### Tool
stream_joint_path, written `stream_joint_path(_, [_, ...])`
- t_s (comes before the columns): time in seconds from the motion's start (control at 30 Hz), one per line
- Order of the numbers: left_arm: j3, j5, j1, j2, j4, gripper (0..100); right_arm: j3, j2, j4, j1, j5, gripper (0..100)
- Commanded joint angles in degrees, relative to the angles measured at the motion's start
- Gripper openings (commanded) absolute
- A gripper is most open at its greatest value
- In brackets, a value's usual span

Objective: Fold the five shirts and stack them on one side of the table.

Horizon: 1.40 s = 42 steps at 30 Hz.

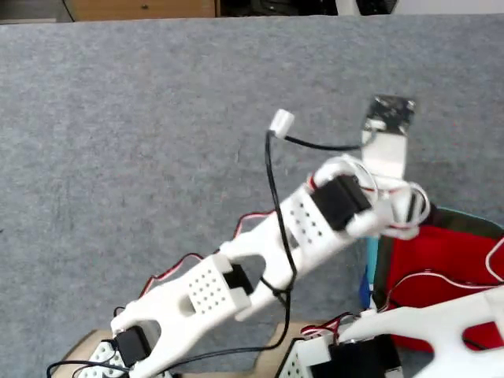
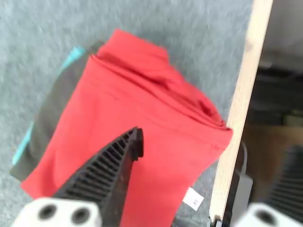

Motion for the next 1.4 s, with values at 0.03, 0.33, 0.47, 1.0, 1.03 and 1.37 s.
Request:
stream_joint_path(0.03, [-2.37, 0.18, -5.01, -6.73, 2.20, 20, -5.93, -5.85, 4.40, -2.59, 0.53, 40.8])
stream_joint_path(0.33, [-1.23, -12.04, -21.27, -14.37, 3.43, 2, -9.54, -12.35, 10.73, -31.96, -3.78, 5.2])
stream_joint_path(0.47, [4.66, -18.11, -32.26, -18.77, 3.43, 2, -6.11, -12.53, 10.64, -48.57, -7.56, 6.2])
stream_joint_path(1.0, [71.38, -34.20, -62.77, -60.88, -0.79, 2, 6.20, -30.64, 10.20, -78.55, -4.22, 6.2])
stream_joint_path(1.03, [76.57, -34.55, -64.35, -64.22, -2.73, 2, 8.66, -32.13, 9.23, -78.55, -4.22, 6.2])
stream_joint_path(1.37, [134.42, -34.81, -72.44, -98.77, -29.19, 2, 38.11, -44.97, -9.41, -78.64, 4.31, 6.2])
